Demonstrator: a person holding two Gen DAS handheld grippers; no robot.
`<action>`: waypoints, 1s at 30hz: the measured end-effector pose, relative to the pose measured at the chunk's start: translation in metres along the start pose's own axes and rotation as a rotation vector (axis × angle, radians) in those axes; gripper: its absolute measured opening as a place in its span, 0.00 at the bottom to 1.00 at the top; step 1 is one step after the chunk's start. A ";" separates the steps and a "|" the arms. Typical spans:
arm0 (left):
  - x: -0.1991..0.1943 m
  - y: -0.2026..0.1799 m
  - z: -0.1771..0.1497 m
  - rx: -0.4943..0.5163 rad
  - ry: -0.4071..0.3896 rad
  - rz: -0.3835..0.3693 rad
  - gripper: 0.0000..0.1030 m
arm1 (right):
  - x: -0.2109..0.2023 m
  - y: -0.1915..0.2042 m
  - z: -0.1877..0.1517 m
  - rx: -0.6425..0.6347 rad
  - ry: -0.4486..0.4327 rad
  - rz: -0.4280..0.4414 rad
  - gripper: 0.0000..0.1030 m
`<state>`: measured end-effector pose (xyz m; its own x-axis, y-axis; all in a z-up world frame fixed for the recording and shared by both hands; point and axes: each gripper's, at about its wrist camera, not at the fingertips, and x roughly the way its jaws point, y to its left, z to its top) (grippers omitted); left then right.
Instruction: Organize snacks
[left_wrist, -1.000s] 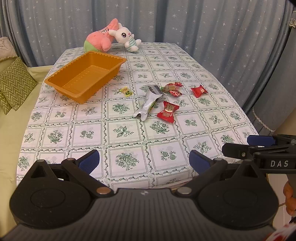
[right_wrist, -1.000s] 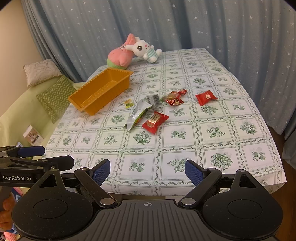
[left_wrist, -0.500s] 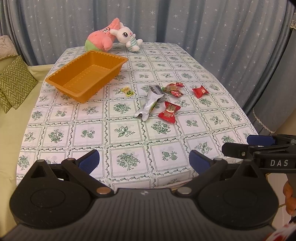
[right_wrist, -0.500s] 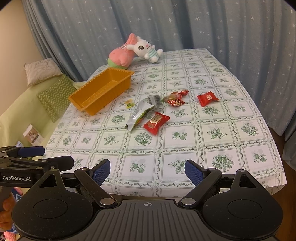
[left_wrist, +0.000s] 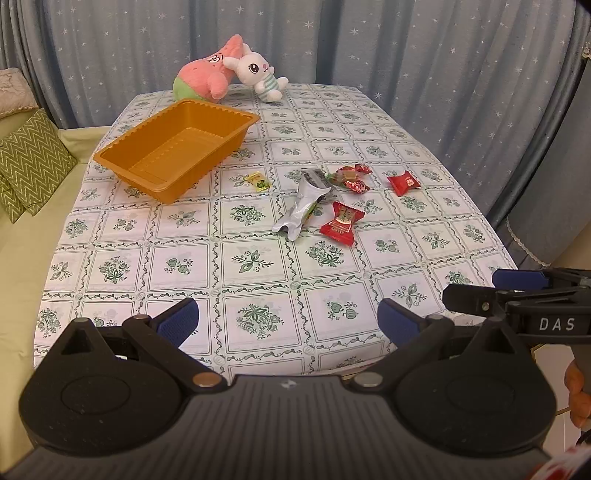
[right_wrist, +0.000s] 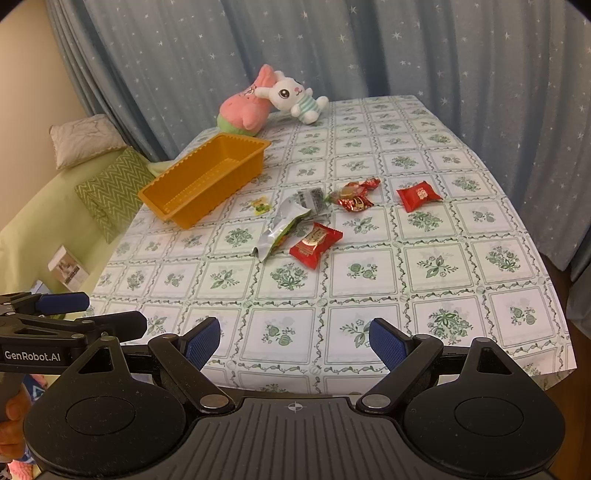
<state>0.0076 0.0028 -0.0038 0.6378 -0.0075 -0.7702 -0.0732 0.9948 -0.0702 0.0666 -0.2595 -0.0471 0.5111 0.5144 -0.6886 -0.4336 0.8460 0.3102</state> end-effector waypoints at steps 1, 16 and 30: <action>0.000 0.000 0.000 0.000 0.000 0.000 1.00 | 0.000 0.000 0.000 0.000 0.000 0.001 0.85; 0.001 0.003 0.000 -0.004 0.003 0.001 1.00 | 0.004 0.001 0.000 0.002 0.006 0.004 0.85; 0.002 0.004 -0.001 -0.005 0.005 0.000 1.00 | 0.007 0.002 0.000 0.002 0.010 0.004 0.85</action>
<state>0.0078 0.0065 -0.0060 0.6341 -0.0075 -0.7732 -0.0775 0.9943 -0.0732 0.0690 -0.2542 -0.0510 0.5024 0.5162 -0.6937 -0.4340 0.8444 0.3140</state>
